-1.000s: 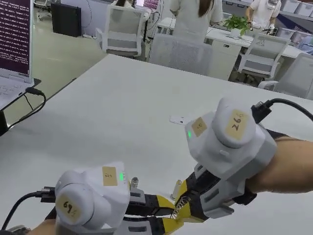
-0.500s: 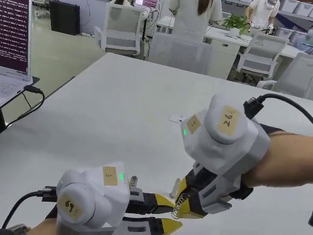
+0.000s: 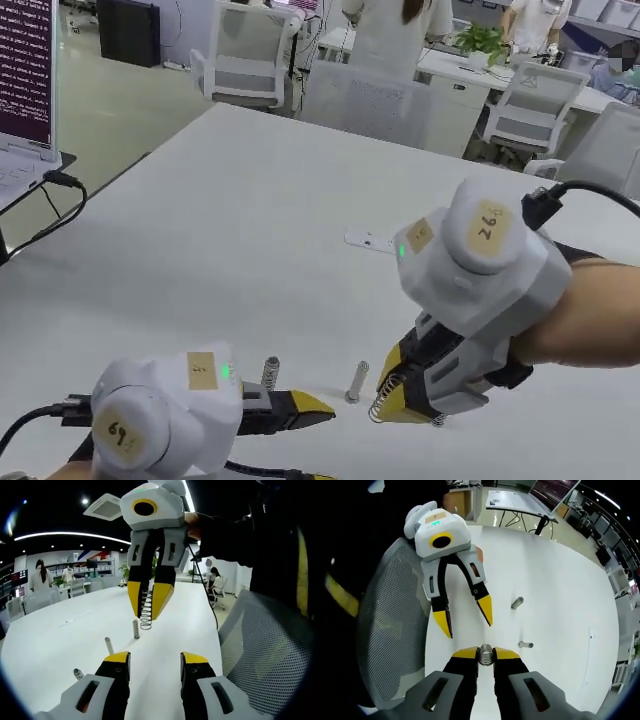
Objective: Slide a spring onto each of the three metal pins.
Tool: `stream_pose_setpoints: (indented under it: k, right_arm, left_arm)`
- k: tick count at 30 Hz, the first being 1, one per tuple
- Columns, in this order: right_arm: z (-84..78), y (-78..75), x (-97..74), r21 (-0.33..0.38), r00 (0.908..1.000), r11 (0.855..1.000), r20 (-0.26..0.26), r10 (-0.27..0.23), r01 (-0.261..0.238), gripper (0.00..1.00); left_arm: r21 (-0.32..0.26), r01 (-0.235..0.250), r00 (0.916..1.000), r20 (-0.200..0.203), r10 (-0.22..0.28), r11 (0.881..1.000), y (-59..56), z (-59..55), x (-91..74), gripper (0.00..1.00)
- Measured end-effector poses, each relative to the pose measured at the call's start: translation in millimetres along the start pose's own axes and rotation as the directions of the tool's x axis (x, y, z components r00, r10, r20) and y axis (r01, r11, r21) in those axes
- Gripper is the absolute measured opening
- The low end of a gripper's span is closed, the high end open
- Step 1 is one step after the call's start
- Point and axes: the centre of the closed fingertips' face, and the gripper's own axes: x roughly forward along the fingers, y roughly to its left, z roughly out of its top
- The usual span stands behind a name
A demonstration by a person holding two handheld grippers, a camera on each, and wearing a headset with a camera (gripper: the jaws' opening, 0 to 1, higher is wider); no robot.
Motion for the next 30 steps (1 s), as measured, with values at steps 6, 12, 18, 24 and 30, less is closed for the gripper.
stream_pose_setpoints:
  k: [6,12,18,24,30]
  right_arm:
    - [-2.6,-6.4,-3.7,0.013,1.0000,1.000,0.004,-0.009,0.008,0.08]
    - [-5.5,-17.0,-9.1,0.043,0.9990,0.998,0.023,-0.038,0.037,0.08]
    - [-7.4,-32.9,-4.2,0.070,0.9988,0.997,0.020,-0.044,0.042,0.08]
    - [-10.5,-58.6,-7.0,0.097,0.9960,0.992,0.021,-0.086,0.084,0.08]
    - [-10.1,-71.5,2.1,0.092,0.9963,0.992,0.002,-0.086,0.085,0.08]
  left_arm:
    - [-0.053,-0.028,0.9995,0.015,0.028,0.998,6.8,-2.9,-11.3,0.43]
    - [-0.056,-0.058,0.9979,0.026,0.059,0.997,8.1,-0.5,-24.1,0.50]
    - [-0.054,-0.088,0.9957,0.022,0.090,0.995,14.0,-1.9,-36.5,0.52]
    - [-0.056,-0.129,0.9912,0.020,0.131,0.990,21.0,-2.7,-46.0,0.56]
    - [-0.058,-0.152,0.9877,0.026,0.154,0.987,22.0,-3.1,-53.5,0.58]
